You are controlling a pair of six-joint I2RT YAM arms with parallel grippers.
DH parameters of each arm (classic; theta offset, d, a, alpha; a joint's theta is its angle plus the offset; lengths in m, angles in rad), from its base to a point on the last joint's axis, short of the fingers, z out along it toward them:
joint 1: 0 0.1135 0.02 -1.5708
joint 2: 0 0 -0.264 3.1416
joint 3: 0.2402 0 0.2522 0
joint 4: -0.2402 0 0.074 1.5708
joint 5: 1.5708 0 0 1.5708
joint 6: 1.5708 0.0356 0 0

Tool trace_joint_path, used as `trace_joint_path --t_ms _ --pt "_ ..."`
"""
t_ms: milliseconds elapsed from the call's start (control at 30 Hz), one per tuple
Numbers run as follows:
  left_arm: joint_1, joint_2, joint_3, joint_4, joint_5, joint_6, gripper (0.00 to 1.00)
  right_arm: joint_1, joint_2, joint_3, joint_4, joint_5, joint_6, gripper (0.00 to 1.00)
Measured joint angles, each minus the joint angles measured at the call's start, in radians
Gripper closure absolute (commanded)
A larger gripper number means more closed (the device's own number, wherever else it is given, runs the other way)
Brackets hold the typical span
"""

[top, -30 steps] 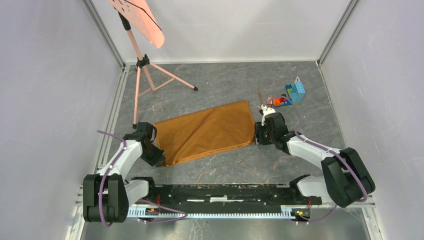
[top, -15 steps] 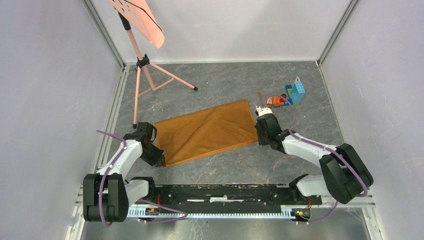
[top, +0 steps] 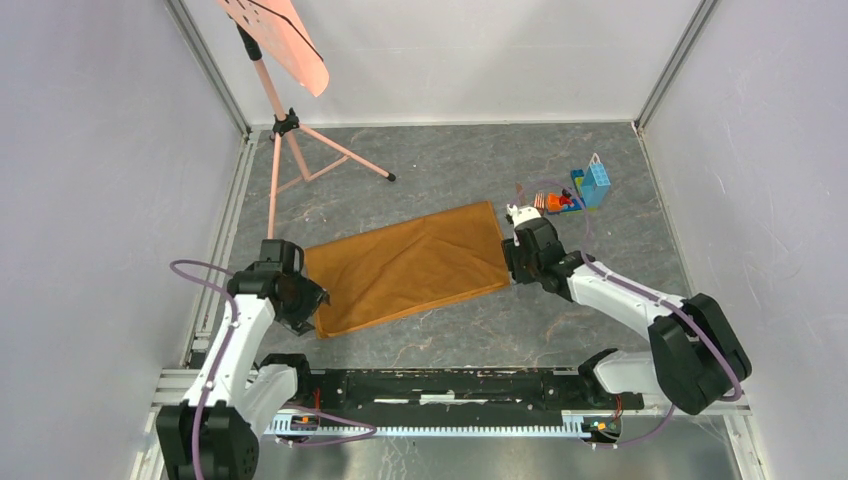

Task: Fold the napkin into a case and place the utensils inside
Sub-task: Smooth out the rectangle-folded napkin at the center of the board.

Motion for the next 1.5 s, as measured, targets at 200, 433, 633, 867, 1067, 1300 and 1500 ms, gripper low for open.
trace_joint_path --t_ms 200,433,633,867,1067,1300,1500 --pt "0.0 -0.05 0.078 -0.006 0.01 0.016 0.26 0.0 0.07 0.041 0.036 -0.022 -0.024 0.44" --pt "0.0 0.16 0.115 0.256 0.152 0.127 0.15 0.011 0.109 0.026 0.035 0.032 -0.032 0.55" --pt "0.031 0.277 0.203 0.385 0.171 0.231 0.12 0.026 0.035 -0.033 0.006 0.066 -0.024 0.52" --pt "0.091 0.396 0.248 0.522 0.248 0.295 0.1 0.021 0.082 0.135 0.004 -0.002 -0.013 0.45" --pt "0.095 0.509 0.269 0.585 0.276 0.303 0.14 -0.002 0.317 0.374 0.151 -0.112 0.005 0.61" --pt "0.097 0.571 0.285 0.611 0.227 0.304 0.13 -0.045 0.438 0.409 0.249 -0.175 0.006 0.63" --pt "0.103 0.665 0.329 0.61 0.142 0.306 0.13 -0.101 0.537 0.424 0.312 -0.179 -0.024 0.64"
